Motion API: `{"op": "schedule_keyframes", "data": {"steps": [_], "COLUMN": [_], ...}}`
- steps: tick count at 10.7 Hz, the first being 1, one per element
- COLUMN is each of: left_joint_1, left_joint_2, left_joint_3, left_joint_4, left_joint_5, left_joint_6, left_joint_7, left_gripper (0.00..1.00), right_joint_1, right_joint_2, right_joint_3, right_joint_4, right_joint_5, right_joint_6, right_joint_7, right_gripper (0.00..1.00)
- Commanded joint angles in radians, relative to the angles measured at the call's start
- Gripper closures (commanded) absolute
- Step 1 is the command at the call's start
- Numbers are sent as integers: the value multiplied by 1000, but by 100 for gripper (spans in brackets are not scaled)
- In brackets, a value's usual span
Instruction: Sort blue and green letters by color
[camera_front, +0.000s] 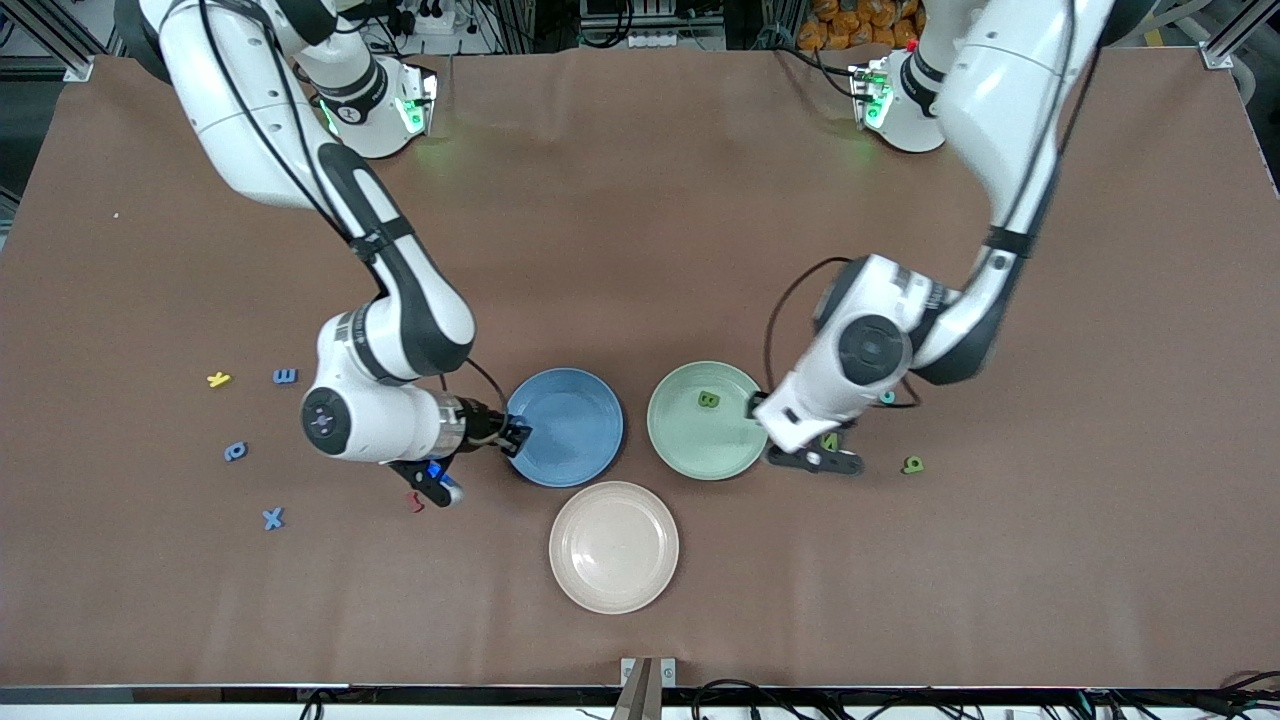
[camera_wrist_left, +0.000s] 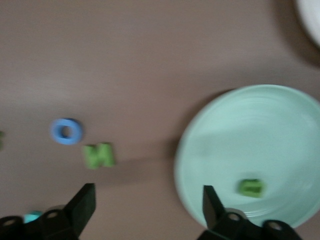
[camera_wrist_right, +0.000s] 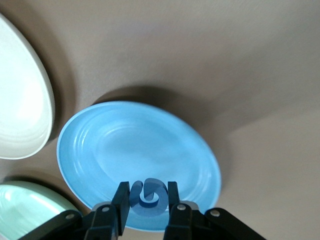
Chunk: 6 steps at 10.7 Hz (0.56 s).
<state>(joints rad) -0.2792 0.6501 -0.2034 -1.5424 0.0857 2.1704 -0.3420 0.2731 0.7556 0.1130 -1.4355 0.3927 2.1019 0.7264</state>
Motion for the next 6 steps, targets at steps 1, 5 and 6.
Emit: {"op": "schedule_keyframes", "data": {"steps": [1,5,6], "left_joint_1": [174,311,316], "left_joint_2": [-23,-7,0], "left_joint_3": [-11,-10,-7], "left_joint_4": [-18,-28,-28], "left_joint_5": [2,-11,2], "left_joint_6": [-88,-95,-92], "left_joint_7": [294,255,218], "left_gripper": [0,6,6], "right_joint_1": [35,8,-18], "right_joint_2": [17,10,5], "right_joint_3": [-9,-16,-19], "right_joint_4": [-23,-36,-34], "right_joint_5": [23,9,-11], "right_joint_6": [58,70,69], "right_joint_7": [42,21,-19], "right_gripper": [22,0,0]}}
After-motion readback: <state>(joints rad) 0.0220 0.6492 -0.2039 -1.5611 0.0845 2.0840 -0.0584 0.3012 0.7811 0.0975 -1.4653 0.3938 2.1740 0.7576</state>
